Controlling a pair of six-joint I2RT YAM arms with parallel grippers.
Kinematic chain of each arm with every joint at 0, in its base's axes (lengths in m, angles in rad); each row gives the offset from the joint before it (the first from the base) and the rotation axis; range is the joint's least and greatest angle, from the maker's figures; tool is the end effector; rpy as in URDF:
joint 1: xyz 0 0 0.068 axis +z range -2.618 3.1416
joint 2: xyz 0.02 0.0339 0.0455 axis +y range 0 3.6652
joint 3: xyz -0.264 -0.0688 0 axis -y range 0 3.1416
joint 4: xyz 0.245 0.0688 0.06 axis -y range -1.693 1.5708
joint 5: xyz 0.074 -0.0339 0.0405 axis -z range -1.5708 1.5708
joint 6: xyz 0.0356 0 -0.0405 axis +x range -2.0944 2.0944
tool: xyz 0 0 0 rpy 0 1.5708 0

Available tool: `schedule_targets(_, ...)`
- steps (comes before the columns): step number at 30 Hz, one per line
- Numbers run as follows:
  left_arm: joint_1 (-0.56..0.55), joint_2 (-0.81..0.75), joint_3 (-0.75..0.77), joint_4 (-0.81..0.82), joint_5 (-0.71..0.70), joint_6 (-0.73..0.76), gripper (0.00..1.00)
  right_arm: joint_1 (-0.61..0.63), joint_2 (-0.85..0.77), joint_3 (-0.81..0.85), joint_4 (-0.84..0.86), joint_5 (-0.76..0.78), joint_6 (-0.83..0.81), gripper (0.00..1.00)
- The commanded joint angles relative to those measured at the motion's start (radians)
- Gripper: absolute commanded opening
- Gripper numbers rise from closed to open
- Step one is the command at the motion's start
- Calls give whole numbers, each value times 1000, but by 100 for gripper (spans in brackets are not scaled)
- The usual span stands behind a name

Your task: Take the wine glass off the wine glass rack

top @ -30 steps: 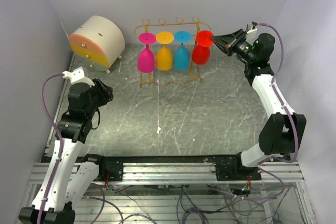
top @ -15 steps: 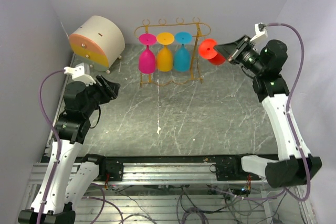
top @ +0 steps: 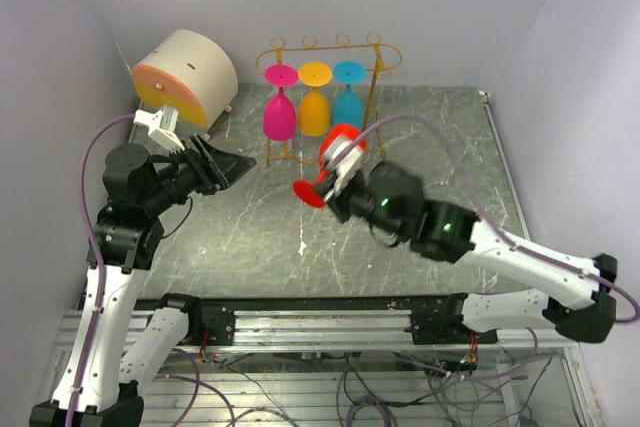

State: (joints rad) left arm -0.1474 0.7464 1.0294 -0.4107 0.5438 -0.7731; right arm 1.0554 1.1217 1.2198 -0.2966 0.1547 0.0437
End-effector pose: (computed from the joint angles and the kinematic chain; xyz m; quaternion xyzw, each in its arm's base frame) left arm 0.1440 -0.0400 0.4055 -0.0538 0.7427 -0.4633 0.4805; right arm 0.1282 0.2151 0.4135 -0.3309 0.6985 0.2789 0.5699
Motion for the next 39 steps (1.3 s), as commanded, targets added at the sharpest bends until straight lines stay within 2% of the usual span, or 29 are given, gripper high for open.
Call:
schedule_targets(1,5,-45,40,-103,102,-105,67,225,26,-85,137,542,-316,0)
schedule_targets(5,5,-43,49,-211,122,-159,66,323,30,-166,293,658,-485,0)
schedule_targets(8,5,-73,-25,-165,184,-270,65,368,11,-264,469,689,-635,0)
schedule_targets(12,5,-116,-157,-48,246,-432,65,402,-10,-361,671,651,-770,0)
schedule_targets(16,5,-134,-181,-77,213,-444,66,423,-13,-427,793,562,-852,0)
schedule_targets(28,5,-116,-222,-25,218,-537,66,447,136,-371,905,438,-912,0)
schedule_targets(39,5,-105,-249,-17,241,-556,66,461,213,-365,1023,433,-989,0)
